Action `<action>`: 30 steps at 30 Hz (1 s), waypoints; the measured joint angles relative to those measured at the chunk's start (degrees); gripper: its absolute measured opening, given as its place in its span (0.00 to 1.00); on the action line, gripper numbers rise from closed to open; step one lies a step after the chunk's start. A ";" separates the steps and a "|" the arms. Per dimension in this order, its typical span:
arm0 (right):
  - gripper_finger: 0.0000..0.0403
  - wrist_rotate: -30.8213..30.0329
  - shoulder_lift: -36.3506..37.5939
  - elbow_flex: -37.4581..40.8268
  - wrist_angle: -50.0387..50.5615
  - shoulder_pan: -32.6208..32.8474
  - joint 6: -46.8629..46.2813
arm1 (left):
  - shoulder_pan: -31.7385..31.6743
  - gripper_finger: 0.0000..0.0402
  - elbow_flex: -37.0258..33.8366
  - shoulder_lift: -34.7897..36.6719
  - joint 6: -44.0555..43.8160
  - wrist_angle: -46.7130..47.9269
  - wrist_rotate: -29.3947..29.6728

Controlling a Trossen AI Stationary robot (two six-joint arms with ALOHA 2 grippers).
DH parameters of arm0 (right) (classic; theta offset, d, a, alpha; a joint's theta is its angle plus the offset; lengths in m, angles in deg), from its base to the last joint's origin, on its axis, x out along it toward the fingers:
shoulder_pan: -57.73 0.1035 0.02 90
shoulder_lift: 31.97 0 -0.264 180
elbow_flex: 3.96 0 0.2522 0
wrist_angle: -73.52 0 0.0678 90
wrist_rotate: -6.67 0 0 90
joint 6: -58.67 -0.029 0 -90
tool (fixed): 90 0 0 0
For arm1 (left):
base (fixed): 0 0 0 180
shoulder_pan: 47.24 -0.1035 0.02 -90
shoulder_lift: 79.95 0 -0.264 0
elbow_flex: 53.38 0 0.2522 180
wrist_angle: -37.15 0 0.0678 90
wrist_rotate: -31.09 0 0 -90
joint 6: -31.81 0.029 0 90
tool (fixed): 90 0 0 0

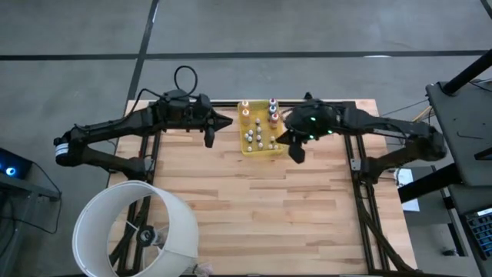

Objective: Pick & Place food coloring
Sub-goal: Return to Home Position

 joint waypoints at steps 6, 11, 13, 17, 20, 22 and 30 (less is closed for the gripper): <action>0.02 0.24 8.01 6.40 -3.13 0.53 -9.03 | 0.02 0.00 -0.48 0.02 -0.71 0.41 0.02; 0.02 0.34 13.29 10.66 -3.05 0.68 -16.34 | 0.04 0.00 -0.59 0.00 -3.59 2.92 0.16; 0.02 0.18 14.97 12.05 -3.17 0.92 -20.45 | 0.04 0.00 -0.68 0.00 -5.83 4.34 0.22; 0.02 0.14 18.81 15.31 -3.81 1.16 -13.94 | 1.07 0.00 -1.96 0.18 -5.72 3.97 0.23; 0.02 0.30 22.13 18.75 -7.09 1.69 -9.77 | 2.73 0.00 -5.25 1.75 -5.73 -3.07 0.11; 0.02 1.95 24.37 22.11 -12.31 1.69 -9.20 | 3.99 0.00 -8.86 3.35 -5.52 -11.42 0.13; 0.02 11.58 29.86 36.88 -37.08 1.69 -8.46 | 5.77 0.00 -22.38 8.86 -4.25 -27.63 0.27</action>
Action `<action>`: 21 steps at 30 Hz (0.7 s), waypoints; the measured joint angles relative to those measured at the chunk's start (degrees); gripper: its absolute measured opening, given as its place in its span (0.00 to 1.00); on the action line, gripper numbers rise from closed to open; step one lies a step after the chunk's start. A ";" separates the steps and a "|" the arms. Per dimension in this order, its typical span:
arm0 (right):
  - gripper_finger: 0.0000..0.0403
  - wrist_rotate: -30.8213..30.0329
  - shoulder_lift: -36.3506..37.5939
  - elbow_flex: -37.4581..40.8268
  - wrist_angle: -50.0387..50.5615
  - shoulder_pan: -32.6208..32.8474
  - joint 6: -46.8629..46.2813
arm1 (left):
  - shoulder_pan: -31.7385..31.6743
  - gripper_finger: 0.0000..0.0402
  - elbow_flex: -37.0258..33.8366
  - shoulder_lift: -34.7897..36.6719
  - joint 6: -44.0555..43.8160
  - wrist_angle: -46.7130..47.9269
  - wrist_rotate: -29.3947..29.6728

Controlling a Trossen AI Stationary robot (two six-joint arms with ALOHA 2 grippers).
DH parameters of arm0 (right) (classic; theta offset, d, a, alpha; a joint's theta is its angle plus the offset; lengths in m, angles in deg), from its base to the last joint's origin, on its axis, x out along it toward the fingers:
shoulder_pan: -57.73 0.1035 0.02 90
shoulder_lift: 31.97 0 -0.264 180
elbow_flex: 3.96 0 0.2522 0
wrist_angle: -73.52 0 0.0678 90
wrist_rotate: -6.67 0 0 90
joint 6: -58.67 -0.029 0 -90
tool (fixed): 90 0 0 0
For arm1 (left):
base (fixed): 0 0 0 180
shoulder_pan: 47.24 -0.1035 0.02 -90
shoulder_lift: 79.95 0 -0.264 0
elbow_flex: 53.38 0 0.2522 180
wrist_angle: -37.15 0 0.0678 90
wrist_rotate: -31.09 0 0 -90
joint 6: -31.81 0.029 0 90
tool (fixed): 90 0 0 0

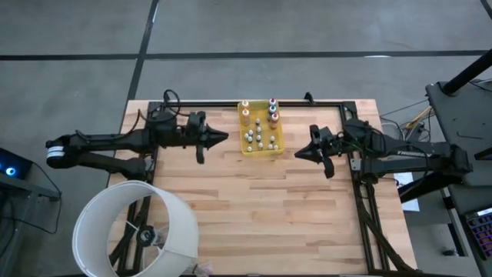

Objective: Pick & Place food coloring
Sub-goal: Return to Home Position

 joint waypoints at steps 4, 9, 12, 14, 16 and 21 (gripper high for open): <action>0.02 -0.33 2.35 4.29 -1.03 0.03 0.05 | 0.15 0.00 -4.39 2.85 3.40 -2.56 -0.24; 0.02 -4.68 6.48 7.92 -1.20 -0.04 0.54 | 0.07 0.00 -8.70 6.11 4.29 -5.70 0.01; 0.02 -6.72 10.30 9.16 -1.25 -0.02 1.43 | 0.07 0.00 -10.21 7.97 4.32 -6.17 -0.05; 0.02 -7.16 12.99 9.96 -1.24 -0.04 3.21 | 0.07 0.00 -11.34 8.86 5.03 -6.40 -0.05; 0.02 -7.12 15.47 10.89 -1.30 -0.01 6.48 | 0.07 0.00 -12.61 9.62 6.73 -7.18 -0.05; 0.02 -7.24 20.27 14.29 -1.15 -0.04 6.86 | 0.07 0.00 -15.39 11.61 8.72 -8.01 -0.36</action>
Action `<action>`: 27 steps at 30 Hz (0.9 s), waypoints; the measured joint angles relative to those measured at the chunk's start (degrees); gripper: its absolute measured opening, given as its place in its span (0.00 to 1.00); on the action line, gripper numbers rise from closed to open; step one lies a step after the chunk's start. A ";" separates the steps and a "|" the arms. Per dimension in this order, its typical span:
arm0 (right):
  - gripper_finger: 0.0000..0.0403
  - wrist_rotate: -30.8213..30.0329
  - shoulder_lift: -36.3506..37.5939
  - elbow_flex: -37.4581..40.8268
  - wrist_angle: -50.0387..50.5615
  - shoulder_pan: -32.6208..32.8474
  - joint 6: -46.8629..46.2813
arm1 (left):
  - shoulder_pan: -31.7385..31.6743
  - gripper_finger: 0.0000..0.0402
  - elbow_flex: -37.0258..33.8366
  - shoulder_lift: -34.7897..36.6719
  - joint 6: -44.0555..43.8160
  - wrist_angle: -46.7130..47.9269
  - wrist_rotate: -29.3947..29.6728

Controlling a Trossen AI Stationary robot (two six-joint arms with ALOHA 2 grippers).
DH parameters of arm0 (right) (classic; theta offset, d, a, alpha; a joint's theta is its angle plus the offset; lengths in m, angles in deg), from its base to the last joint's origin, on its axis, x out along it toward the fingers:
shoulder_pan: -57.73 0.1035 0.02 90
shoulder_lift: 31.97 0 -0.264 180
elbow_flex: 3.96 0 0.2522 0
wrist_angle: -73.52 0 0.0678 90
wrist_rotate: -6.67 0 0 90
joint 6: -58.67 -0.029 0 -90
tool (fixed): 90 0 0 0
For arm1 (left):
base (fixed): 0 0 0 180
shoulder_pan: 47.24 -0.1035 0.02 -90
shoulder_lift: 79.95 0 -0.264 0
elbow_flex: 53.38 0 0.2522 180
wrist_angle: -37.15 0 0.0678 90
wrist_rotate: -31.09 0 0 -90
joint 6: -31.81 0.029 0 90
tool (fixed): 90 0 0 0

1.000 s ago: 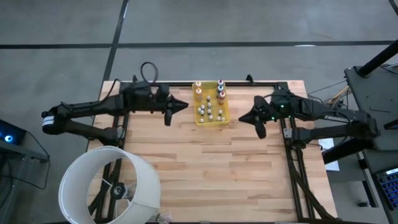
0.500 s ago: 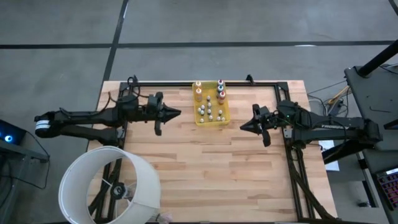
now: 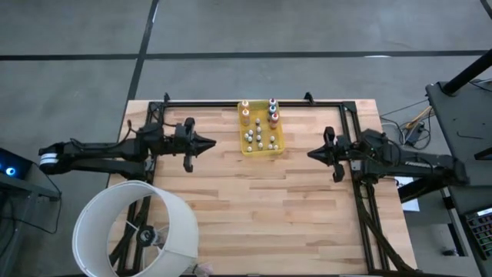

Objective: Pick & Place food coloring
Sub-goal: Return to Home Position

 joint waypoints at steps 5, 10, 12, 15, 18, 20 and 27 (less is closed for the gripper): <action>0.02 -0.81 3.96 3.91 -0.24 0.02 -2.25 | 0.00 0.00 -2.14 0.98 -0.10 -0.40 -0.44; 0.02 -3.59 7.80 8.38 -3.69 0.02 -2.25 | 0.00 0.00 -3.70 2.34 -0.16 -2.00 -0.53; 0.02 -4.27 9.10 9.73 -5.61 0.02 -1.92 | 0.00 0.00 -4.86 3.44 -0.42 -3.86 -0.53; 0.02 -4.46 10.87 11.26 -7.19 0.02 -1.85 | 0.00 0.00 -6.69 5.38 -1.60 -4.60 -0.53; 0.02 -4.47 12.25 11.82 -7.36 0.00 -1.14 | -0.02 0.00 -8.27 7.15 -1.80 -4.57 -0.53; 0.02 -4.45 12.87 12.12 -7.34 0.02 -0.59 | -0.02 0.00 -9.55 8.23 -1.76 -4.61 -0.20; 0.02 -4.43 14.08 14.04 -7.38 0.00 0.45 | -0.02 0.00 -13.66 11.39 -0.72 -6.04 0.41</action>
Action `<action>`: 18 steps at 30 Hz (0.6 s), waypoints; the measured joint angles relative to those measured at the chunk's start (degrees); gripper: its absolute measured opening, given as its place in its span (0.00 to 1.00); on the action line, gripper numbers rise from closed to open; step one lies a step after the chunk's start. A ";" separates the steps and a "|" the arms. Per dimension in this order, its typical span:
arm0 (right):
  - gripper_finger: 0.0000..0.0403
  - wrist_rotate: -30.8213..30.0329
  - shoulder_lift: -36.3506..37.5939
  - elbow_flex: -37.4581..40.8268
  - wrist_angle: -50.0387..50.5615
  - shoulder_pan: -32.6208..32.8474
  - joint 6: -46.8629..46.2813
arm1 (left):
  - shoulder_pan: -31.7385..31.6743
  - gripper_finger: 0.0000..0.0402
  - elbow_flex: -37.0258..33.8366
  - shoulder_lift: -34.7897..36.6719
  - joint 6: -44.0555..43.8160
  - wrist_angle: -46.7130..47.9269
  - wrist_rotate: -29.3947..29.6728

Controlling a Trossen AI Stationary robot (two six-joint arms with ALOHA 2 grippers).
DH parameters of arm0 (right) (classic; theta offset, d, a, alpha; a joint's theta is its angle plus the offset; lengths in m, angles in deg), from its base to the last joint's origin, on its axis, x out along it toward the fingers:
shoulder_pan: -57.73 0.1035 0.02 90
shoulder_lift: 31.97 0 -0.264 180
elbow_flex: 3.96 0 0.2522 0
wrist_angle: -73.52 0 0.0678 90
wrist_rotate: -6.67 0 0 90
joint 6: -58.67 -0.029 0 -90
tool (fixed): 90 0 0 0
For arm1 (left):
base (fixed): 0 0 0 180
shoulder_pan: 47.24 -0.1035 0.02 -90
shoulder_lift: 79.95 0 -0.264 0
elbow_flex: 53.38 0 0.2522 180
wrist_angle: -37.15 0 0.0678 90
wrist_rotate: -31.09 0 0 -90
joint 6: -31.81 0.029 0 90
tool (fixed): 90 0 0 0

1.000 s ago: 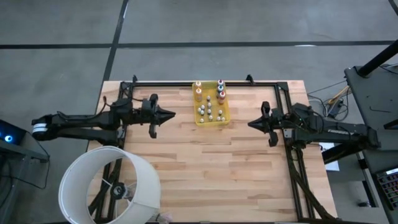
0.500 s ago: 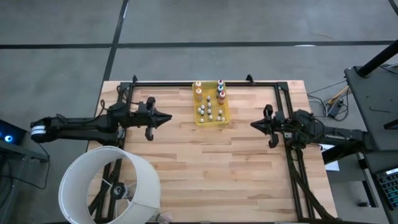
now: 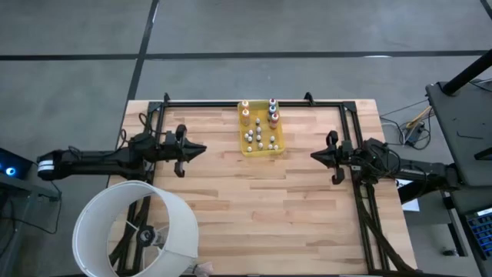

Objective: Pick & Place food coloring
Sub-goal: Return to Home Position

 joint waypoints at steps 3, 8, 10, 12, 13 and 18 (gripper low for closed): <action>0.02 0.02 0.48 1.04 -0.22 0.02 -0.23 | -0.01 0.00 -1.92 1.07 0.43 0.09 0.40; 0.02 0.20 0.87 1.25 -0.35 0.02 -0.61 | -0.02 0.00 -4.91 3.73 -1.18 -0.47 0.40; 0.02 0.24 0.84 1.25 -0.27 0.02 -0.62 | -0.02 0.00 -5.46 5.54 -1.31 -0.60 0.39; 0.02 0.41 0.84 1.25 -0.29 0.02 -0.62 | -0.02 0.00 -5.91 7.25 -1.07 -0.61 0.40; 0.02 0.69 0.84 1.25 -0.29 0.00 -0.62 | -0.02 0.00 -6.19 8.00 -1.04 -0.48 0.40; 0.02 2.01 0.84 1.23 0.62 0.01 -0.62 | -0.02 0.00 -8.08 10.83 -1.06 0.13 0.70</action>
